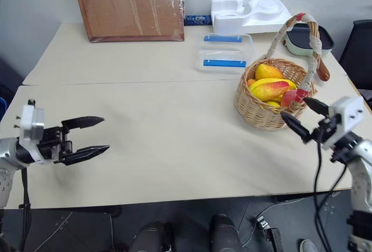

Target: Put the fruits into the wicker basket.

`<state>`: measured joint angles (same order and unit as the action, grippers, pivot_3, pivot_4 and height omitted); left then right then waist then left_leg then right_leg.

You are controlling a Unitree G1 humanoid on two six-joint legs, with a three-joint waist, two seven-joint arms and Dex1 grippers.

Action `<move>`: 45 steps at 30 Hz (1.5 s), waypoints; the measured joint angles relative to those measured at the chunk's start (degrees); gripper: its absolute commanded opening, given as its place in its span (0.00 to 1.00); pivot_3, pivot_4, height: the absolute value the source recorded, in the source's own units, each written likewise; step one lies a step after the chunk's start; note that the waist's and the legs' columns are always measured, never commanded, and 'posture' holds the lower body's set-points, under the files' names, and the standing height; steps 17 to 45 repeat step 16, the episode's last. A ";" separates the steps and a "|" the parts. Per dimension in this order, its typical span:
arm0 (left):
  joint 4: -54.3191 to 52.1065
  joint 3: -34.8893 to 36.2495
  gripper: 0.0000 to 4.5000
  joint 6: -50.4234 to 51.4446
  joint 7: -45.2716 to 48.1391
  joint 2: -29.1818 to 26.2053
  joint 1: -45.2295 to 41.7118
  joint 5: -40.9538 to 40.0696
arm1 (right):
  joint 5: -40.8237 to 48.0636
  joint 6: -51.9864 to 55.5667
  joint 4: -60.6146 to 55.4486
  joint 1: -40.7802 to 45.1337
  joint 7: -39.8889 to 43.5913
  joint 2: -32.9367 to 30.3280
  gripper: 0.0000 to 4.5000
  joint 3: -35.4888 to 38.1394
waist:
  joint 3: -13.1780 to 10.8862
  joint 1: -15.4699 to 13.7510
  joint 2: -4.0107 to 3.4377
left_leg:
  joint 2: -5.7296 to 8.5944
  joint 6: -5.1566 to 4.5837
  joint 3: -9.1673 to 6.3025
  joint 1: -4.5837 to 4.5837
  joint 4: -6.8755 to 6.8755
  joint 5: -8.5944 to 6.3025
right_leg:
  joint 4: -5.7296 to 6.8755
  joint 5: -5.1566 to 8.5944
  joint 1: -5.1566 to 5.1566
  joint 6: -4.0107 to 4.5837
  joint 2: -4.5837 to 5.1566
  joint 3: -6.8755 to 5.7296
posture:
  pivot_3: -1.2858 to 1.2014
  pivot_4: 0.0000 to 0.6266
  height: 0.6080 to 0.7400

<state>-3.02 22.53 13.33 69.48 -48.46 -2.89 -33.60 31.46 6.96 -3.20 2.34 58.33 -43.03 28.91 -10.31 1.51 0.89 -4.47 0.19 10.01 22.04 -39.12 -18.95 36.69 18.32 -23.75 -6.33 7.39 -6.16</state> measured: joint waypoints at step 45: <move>-7.86 4.03 1.00 -11.87 -8.11 7.39 20.54 8.20 | -7.41 -19.67 9.24 3.83 19.63 4.74 1.00 -19.40 | 0.00 -0.22 0.01 | -0.10 -0.03 -0.06 -0.66 0.05 -0.15 | 0.14 -0.06 0.28 0.10 0.14 0.08 | 0.52 0.24 1.00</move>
